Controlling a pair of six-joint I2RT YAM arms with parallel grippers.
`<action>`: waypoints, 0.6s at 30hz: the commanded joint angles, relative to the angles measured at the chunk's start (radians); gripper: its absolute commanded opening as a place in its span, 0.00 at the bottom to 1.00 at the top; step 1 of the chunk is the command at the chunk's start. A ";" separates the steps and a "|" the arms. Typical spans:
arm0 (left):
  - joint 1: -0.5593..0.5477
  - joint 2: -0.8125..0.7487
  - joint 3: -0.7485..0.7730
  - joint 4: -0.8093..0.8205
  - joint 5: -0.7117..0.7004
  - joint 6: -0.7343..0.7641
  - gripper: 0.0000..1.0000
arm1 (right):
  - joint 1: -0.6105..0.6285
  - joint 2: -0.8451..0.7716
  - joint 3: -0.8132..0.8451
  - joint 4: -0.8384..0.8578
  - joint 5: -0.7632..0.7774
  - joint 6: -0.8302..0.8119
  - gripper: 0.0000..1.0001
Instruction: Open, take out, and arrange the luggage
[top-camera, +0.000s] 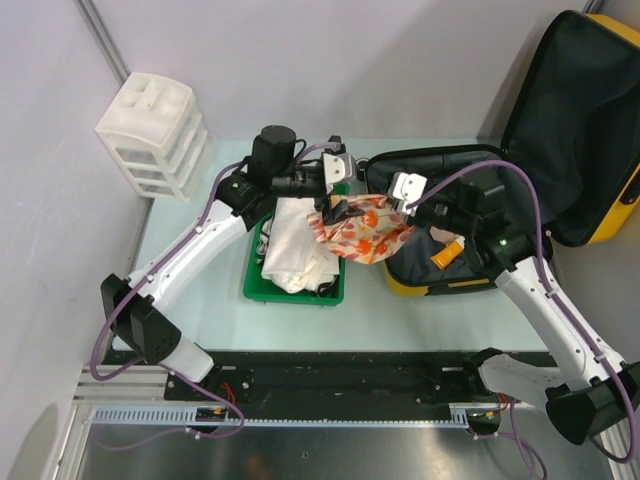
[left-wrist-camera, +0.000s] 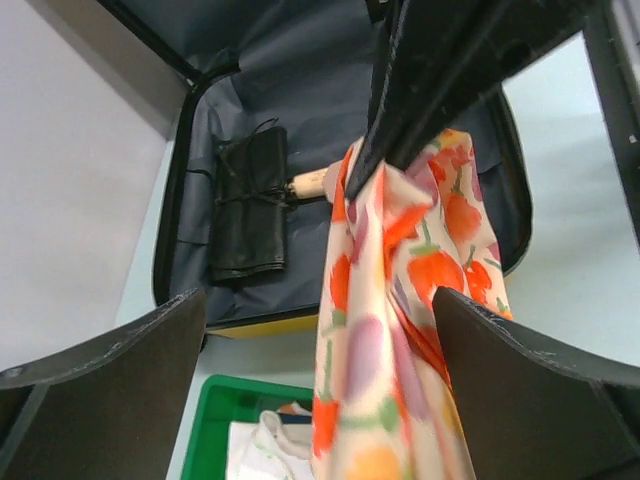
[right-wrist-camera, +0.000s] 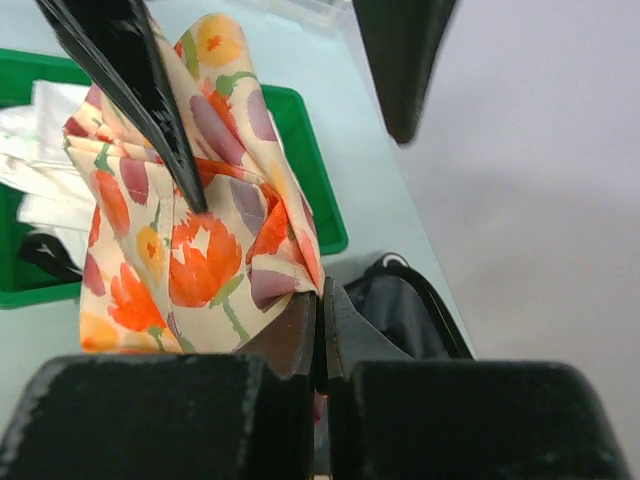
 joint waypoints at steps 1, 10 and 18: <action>-0.025 -0.021 -0.037 0.028 0.062 -0.089 1.00 | 0.075 -0.014 0.062 0.050 0.046 0.020 0.00; -0.025 -0.032 -0.152 0.028 0.102 -0.181 0.79 | 0.160 0.004 0.075 0.093 0.071 0.024 0.00; 0.045 -0.045 -0.138 0.028 0.001 -0.221 0.00 | 0.180 0.024 0.075 0.104 0.096 0.026 0.01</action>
